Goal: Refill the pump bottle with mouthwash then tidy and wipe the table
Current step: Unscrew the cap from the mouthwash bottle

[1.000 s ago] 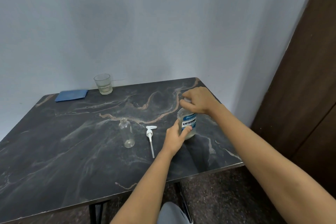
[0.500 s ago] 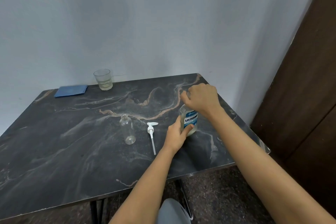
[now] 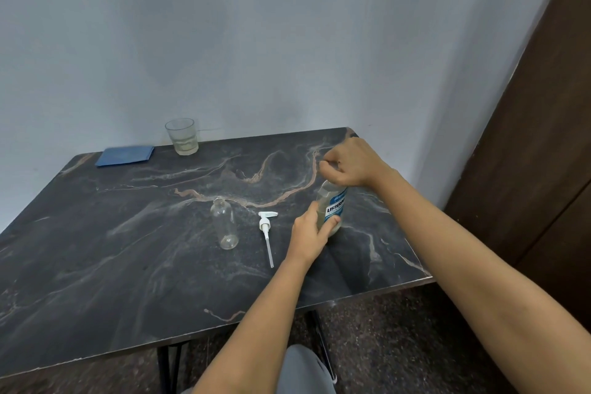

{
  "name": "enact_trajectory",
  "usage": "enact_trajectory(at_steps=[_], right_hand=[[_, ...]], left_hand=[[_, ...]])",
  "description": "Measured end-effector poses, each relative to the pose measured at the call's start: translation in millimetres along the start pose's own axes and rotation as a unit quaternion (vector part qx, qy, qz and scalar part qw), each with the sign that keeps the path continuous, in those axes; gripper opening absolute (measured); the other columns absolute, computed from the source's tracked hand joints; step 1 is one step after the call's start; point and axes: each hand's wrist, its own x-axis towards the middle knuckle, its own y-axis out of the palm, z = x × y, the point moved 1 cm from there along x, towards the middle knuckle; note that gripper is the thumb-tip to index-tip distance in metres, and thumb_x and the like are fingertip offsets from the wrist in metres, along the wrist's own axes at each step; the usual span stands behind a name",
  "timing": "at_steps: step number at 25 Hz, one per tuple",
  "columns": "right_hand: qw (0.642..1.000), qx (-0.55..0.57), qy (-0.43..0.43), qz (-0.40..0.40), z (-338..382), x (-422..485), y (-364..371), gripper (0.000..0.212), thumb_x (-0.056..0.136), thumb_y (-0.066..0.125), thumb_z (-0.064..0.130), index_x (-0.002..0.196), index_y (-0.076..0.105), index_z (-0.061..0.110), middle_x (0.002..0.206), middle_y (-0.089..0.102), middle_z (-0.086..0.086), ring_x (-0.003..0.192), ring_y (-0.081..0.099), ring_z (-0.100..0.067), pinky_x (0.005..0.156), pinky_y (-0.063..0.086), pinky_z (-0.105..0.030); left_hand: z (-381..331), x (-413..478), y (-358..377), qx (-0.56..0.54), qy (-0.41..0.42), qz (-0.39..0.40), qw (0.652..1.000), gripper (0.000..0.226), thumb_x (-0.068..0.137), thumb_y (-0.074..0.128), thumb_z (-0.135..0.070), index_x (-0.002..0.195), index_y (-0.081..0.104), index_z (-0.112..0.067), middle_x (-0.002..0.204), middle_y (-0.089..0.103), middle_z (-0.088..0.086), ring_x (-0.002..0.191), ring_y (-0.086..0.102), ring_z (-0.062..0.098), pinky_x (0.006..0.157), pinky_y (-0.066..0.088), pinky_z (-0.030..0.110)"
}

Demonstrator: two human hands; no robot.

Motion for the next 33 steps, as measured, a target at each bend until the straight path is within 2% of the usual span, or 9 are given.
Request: enact_trajectory(at_steps=[9,13,16,17,20,23,25,29,33], right_hand=[[0.991,0.013,-0.128,0.046,-4,3,-6,0.027,0.076,0.036,0.025,0.05,0.031,0.018,0.046,0.028,0.009,0.039,0.024,-0.014,0.042,0.028,-0.027],[0.992,0.031,-0.074,0.095,-7,-1,-16,0.031,0.082,0.038,0.039,0.06,0.038,0.018,0.051,0.035,0.01,0.046,0.032,-0.007,0.052,0.041,-0.036],[0.984,0.095,0.007,0.152,-11,-7,-29,0.025,0.082,0.053,0.044,0.082,0.057,0.019,0.074,0.056,0.008,0.066,0.049,-0.005,0.065,0.043,-0.03],[0.974,0.141,0.027,0.174,-13,-9,-34,0.017,0.082,0.059,0.034,0.093,0.062,0.021,0.087,0.06,0.007,0.077,0.053,-0.003,0.071,0.043,-0.025],[0.953,0.217,0.039,0.206,-14,-14,-49,0.037,0.085,0.058,0.012,0.119,0.059,0.028,0.115,0.059,0.011,0.1,0.053,0.003,0.084,0.044,-0.015],[0.969,0.086,0.038,0.228,-8,-5,-42,0.035,0.088,0.05,0.042,0.122,0.055,0.037,0.117,0.054,0.005,0.101,0.05,-0.008,0.093,0.044,-0.032],[0.968,0.022,0.028,0.249,-1,-2,-38,0.026,0.091,0.049,0.041,0.111,0.062,0.031,0.101,0.058,0.004,0.092,0.048,-0.009,0.093,0.043,-0.042],[0.979,0.141,0.047,0.137,-4,-5,-60,0.018,0.093,0.055,0.023,0.107,0.066,0.024,0.091,0.056,0.021,0.082,0.053,-0.007,0.075,0.042,-0.02],[0.954,0.222,0.2,-0.007,-29,-38,-45,0.024,0.087,0.061,0.015,0.111,0.063,0.019,0.109,0.065,0.004,0.082,0.056,-0.004,0.072,0.041,-0.016]], left_hand=[[2,2,-4,-0.052,-0.014,0.064,0.997,0.032,0.089,0.066,-0.03,0.119,0.058,-0.021,0.109,0.066,-0.013,0.102,0.06,-0.007,0.089,0.045,0.015],[0,0,-3,-0.053,-0.006,0.072,0.996,0.04,0.091,0.063,-0.027,0.129,0.052,-0.021,0.113,0.062,-0.017,0.103,0.055,-0.014,0.088,0.04,0.005],[0,0,-3,-0.049,-0.006,0.065,0.997,0.041,0.091,0.062,-0.027,0.13,0.049,-0.022,0.116,0.061,-0.016,0.105,0.055,-0.01,0.088,0.038,0.003],[1,2,-3,-0.052,-0.009,0.066,0.996,0.041,0.091,0.062,-0.026,0.13,0.049,-0.022,0.118,0.061,-0.014,0.107,0.055,-0.006,0.089,0.038,0.005],[2,3,-2,-0.054,-0.014,0.07,0.996,0.041,0.091,0.062,-0.026,0.13,0.047,-0.023,0.12,0.06,-0.012,0.11,0.055,-0.001,0.092,0.039,0.012],[2,3,-2,-0.046,-0.018,0.064,0.997,0.041,0.092,0.061,-0.027,0.128,0.044,-0.019,0.122,0.062,-0.005,0.111,0.057,0.006,0.091,0.041,0.018],[3,3,-1,-0.037,-0.021,0.064,0.997,0.04,0.092,0.061,-0.029,0.125,0.042,-0.016,0.122,0.062,-0.002,0.11,0.057,0.009,0.09,0.042,0.02],[4,4,-1,-0.027,-0.018,0.064,0.997,0.038,0.092,0.061,-0.029,0.123,0.043,-0.016,0.122,0.062,-0.005,0.109,0.057,0.007,0.09,0.043,0.021],[6,2,0,-0.005,-0.007,0.045,0.999,0.038,0.09,0.062,-0.037,0.118,0.046,-0.018,0.113,0.065,-0.006,0.089,0.06,0.004,0.078,0.047,0.023]])
